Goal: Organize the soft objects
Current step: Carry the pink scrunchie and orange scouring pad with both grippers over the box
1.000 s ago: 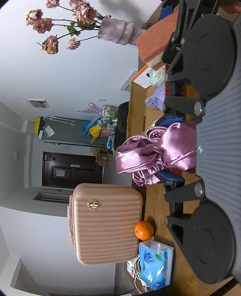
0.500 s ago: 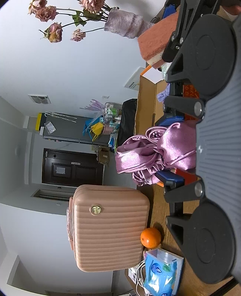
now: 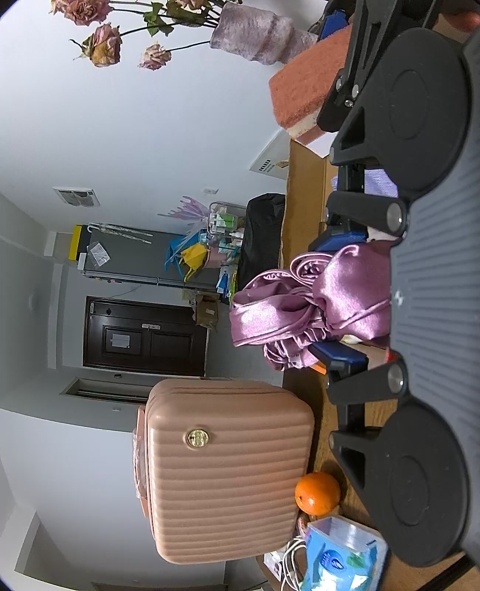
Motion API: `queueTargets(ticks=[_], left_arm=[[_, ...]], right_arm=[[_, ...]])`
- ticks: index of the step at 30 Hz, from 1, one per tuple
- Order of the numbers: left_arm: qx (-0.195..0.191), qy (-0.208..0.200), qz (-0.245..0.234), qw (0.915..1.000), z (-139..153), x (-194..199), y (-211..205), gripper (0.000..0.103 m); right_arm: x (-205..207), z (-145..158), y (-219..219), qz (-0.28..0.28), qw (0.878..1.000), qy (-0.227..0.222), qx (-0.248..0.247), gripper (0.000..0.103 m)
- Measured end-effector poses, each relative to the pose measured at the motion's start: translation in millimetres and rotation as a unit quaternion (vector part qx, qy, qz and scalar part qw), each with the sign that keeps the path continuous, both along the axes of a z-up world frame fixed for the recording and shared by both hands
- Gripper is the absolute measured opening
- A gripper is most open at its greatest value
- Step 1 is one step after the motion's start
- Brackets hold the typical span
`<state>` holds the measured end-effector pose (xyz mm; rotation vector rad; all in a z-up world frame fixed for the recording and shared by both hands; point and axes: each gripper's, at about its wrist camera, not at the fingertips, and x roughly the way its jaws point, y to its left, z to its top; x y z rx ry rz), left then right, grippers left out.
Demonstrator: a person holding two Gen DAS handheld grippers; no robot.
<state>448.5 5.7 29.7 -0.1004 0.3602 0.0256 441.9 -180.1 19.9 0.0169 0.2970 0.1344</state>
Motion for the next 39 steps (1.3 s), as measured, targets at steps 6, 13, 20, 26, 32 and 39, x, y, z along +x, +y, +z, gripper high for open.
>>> queueTargets(ticks=[6,13,20,26,32,39], left_arm=[[0.003,-0.003,-0.002,1.0,0,20,-3,0.051],[0.007,0.0,-0.004,1.0,-3,44,-7,0.051],[0.016,0.008,0.0,0.9998,-9,67,-10,0.051],[0.033,0.016,0.005,0.9993,-19,88,-11,0.051],[0.048,0.03,0.008,0.9984,-32,102,-12,0.051],[0.043,0.038,0.021,0.9982,-36,106,-6,0.071]], right_arm=[[21,-2,4,-0.005,1.0,0.003,-0.001,0.077],[42,-6,11,-0.007,1.0,0.009,-0.009,0.077],[64,-14,17,-0.016,0.999,0.024,-0.019,0.077],[83,-20,20,-0.026,0.999,0.039,-0.02,0.077],[99,-30,18,-0.032,0.997,0.066,-0.011,0.077],[104,-35,14,-0.046,0.995,0.086,-0.007,0.085]])
